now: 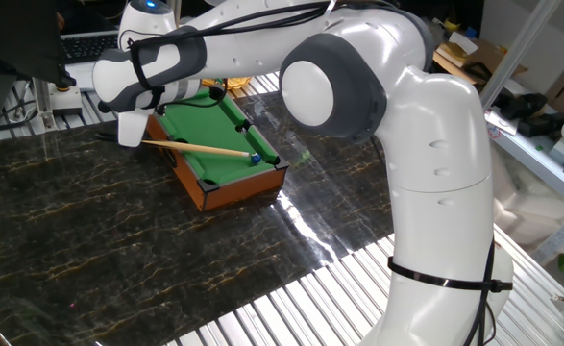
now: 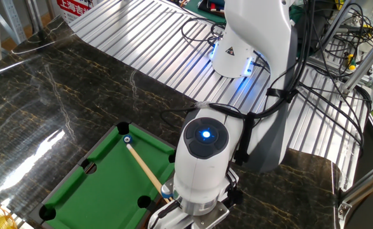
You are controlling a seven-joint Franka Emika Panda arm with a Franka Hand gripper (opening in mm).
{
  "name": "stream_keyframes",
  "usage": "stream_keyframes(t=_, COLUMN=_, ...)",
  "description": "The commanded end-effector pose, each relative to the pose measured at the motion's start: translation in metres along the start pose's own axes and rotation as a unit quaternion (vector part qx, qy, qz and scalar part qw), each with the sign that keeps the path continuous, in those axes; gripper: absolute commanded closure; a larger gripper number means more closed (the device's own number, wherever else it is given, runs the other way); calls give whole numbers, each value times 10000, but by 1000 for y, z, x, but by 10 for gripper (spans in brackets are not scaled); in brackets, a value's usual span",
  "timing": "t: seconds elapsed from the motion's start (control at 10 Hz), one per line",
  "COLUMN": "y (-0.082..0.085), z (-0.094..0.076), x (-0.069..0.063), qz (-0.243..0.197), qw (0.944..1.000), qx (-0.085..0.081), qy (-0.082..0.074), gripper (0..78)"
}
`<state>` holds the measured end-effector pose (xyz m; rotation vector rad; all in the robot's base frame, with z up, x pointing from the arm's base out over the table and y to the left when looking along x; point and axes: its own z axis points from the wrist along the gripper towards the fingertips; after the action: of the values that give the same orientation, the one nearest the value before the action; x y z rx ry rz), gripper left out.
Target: Hit the pool ball
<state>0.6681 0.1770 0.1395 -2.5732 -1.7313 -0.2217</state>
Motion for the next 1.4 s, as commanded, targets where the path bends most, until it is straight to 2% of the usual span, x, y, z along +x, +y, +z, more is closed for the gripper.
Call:
stream_keyframes(t=0.1, y=15, z=-20, x=-32, qz=259, qw=9995, qx=-178, qy=-74, gripper=764)
stream_keyframes(t=0.4, y=14, z=-19, x=-33, qz=224, qw=9996, qx=-163, qy=-75, gripper=764)
stream_keyframes(t=0.6, y=16, z=-19, x=-41, qz=162, qw=9997, qx=-185, qy=-80, gripper=764)
stream_keyframes(t=0.7, y=17, z=-18, x=-50, qz=112, qw=9997, qx=-199, qy=-76, gripper=764)
stream_keyframes(t=0.9, y=17, z=-21, x=-53, qz=178, qw=9996, qx=-198, qy=-129, gripper=764)
stream_keyframes(t=1.3, y=11, z=-26, x=-80, qz=-51, qw=9997, qx=-215, qy=-103, gripper=764)
stream_keyframes(t=1.4, y=9, z=-27, x=-83, qz=-103, qw=9997, qx=-202, qy=-98, gripper=764)
